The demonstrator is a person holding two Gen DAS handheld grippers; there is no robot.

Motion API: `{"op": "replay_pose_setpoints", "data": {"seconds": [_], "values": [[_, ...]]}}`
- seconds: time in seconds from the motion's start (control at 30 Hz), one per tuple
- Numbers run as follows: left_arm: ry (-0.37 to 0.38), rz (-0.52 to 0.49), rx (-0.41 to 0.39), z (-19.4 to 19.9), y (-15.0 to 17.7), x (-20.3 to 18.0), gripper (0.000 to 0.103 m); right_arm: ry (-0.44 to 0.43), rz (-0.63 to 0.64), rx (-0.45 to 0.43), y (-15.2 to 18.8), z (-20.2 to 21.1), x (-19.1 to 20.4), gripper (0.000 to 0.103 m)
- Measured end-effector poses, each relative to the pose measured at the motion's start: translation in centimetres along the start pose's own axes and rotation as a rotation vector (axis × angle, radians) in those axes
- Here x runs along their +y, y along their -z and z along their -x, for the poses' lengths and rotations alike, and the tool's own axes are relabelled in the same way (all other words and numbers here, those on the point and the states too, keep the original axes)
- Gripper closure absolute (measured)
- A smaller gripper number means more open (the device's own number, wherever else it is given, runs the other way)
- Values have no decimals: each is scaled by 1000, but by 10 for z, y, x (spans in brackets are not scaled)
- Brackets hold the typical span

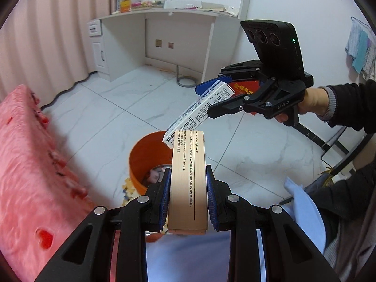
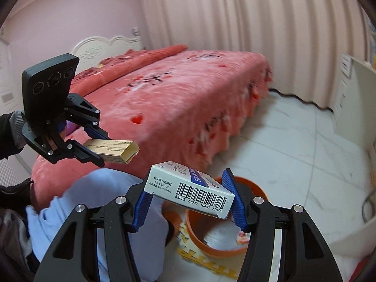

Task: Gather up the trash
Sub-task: 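Carry the wooden box and medicine box with both tools over the orange bin, then open both tools to drop the boxes into the bin, then turn back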

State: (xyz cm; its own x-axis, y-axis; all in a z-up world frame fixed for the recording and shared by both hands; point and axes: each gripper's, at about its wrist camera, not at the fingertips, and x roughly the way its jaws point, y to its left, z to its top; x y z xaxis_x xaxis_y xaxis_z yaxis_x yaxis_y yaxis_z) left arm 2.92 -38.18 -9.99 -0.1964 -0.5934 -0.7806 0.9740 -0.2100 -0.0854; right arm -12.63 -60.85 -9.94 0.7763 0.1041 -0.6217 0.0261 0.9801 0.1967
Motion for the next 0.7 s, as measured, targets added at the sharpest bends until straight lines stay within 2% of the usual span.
{"op": "replay_pose_setpoints", "data": {"seconds": [0.3, 0.57, 0.6, 0.63, 0.67, 0.7], "values": [[59, 18, 64, -58, -16, 16, 74, 57, -147, 40, 32, -24, -63, 45], [51, 61, 106, -94, -20, 32, 72, 80, -218, 71, 44, -53, -93, 45], [35, 57, 110, -96, -20, 32, 69, 82, -223, 75, 45, -56, -94, 45], [23, 56, 111, -97, -20, 33, 58, 85, -226, 78, 46, -59, -95, 45], [19, 60, 112, -98, -20, 33, 52, 85, -230, 82, 47, -63, -97, 45], [18, 68, 111, -98, -20, 34, 52, 83, -235, 85, 47, -65, -98, 45]]}}
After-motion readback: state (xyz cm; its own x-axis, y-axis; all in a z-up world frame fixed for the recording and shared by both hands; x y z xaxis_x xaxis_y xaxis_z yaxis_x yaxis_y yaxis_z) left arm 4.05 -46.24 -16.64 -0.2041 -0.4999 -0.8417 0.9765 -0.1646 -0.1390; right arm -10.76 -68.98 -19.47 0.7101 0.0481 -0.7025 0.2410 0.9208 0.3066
